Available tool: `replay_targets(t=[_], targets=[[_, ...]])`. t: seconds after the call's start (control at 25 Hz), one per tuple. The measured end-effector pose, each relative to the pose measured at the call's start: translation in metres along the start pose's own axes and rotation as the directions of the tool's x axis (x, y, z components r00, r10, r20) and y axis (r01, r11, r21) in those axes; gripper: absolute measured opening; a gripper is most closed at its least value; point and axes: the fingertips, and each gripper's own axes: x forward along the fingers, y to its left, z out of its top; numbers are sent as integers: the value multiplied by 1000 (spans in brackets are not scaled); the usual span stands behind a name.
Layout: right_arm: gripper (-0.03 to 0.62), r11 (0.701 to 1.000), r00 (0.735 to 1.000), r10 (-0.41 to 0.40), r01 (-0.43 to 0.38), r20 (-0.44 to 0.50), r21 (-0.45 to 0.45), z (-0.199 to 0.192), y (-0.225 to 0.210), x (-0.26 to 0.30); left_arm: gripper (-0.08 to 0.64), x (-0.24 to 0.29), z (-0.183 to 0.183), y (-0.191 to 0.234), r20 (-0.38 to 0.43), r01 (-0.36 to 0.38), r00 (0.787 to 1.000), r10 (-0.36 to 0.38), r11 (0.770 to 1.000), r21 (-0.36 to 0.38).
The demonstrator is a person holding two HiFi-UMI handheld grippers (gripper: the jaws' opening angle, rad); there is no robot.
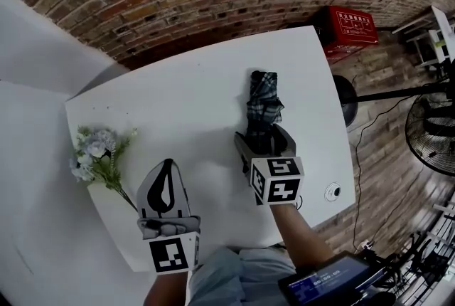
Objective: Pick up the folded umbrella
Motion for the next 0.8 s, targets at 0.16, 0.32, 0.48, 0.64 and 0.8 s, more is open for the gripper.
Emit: replay_targets(t=[0.16,0.32,0.48,0.64,0.8], targets=[[394,1000,1000,-8,8,-7,-6,-1,0,1,8,-1,-2,2,-7,-8,1000,8,1000,-9],[377,1000,1000,-15,14,-20,-18,-1,2,2,8,-2,-1,3,-5,-9,1000,8,1000,-12],[359,999,999,-20,19,-33,-30,-2,3,2,8,-3,0,7,5,-14,1000,14,1000,-4],[347,999,999,-27,26,-39,-30,-2,2,2,8,-4,1,6,8,-13,1000,13,1000,-6],[316,999,998,-38,37,-48,-29,-2,-2,2,8,-5,1,6,9,-14,1000,14,1000,-12]])
